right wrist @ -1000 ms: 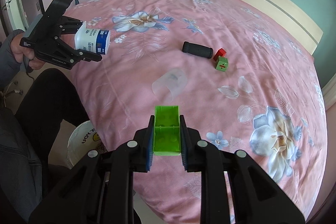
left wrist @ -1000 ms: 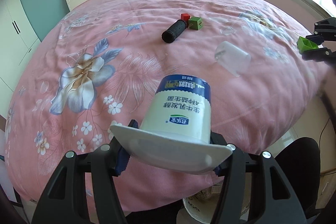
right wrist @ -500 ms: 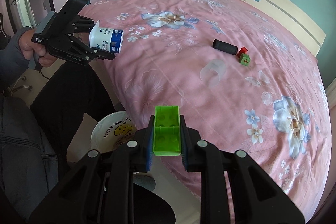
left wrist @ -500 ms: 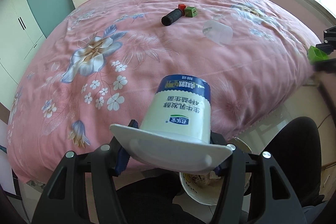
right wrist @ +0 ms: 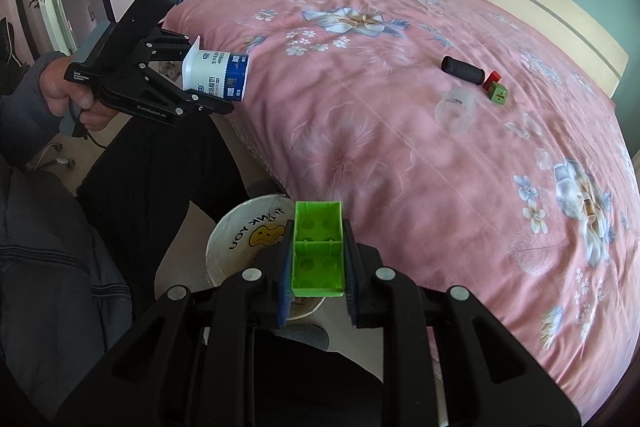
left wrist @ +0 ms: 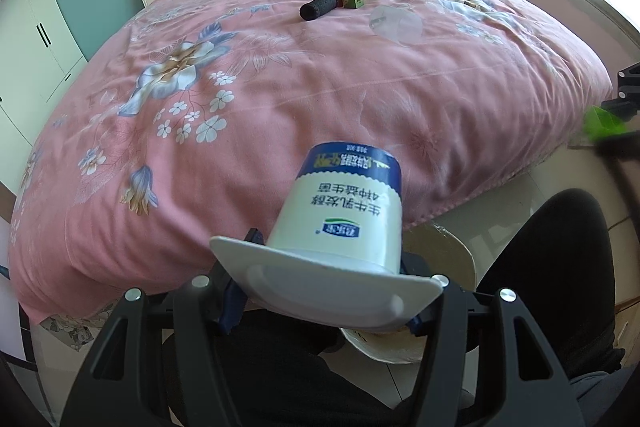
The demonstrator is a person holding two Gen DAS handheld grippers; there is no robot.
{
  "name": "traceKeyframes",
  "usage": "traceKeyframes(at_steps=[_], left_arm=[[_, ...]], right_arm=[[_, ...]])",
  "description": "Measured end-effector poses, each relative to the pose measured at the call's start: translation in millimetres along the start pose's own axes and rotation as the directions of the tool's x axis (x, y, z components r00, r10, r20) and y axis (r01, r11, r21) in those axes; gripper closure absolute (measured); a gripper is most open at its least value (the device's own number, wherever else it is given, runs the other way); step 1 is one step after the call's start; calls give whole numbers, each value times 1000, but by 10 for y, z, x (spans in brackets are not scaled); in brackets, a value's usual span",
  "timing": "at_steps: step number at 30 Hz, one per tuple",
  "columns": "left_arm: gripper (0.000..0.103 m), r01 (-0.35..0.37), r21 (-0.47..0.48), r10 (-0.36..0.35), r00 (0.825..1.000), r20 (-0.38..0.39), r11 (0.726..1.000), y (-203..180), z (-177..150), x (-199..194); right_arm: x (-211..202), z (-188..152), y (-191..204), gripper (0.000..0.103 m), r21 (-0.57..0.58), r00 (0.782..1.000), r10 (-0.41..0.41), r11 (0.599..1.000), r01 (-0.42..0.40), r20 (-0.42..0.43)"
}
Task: Collect trash
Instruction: 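Carry the yogurt cup and green block with both tools over the trash bin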
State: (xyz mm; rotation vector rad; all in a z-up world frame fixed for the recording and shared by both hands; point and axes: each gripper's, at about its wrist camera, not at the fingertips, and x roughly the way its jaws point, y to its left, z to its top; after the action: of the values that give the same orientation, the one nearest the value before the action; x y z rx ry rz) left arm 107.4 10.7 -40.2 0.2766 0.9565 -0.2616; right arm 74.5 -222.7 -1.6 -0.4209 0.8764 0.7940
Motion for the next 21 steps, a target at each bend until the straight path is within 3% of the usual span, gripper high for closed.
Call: traceKeyframes(at_steps=[21], left_arm=[[41, 55, 11, -53, 992, -112, 998, -240, -551, 296]], right_arm=[[615, -183, 469, 81, 12, 989, 123, 992, -123, -78]])
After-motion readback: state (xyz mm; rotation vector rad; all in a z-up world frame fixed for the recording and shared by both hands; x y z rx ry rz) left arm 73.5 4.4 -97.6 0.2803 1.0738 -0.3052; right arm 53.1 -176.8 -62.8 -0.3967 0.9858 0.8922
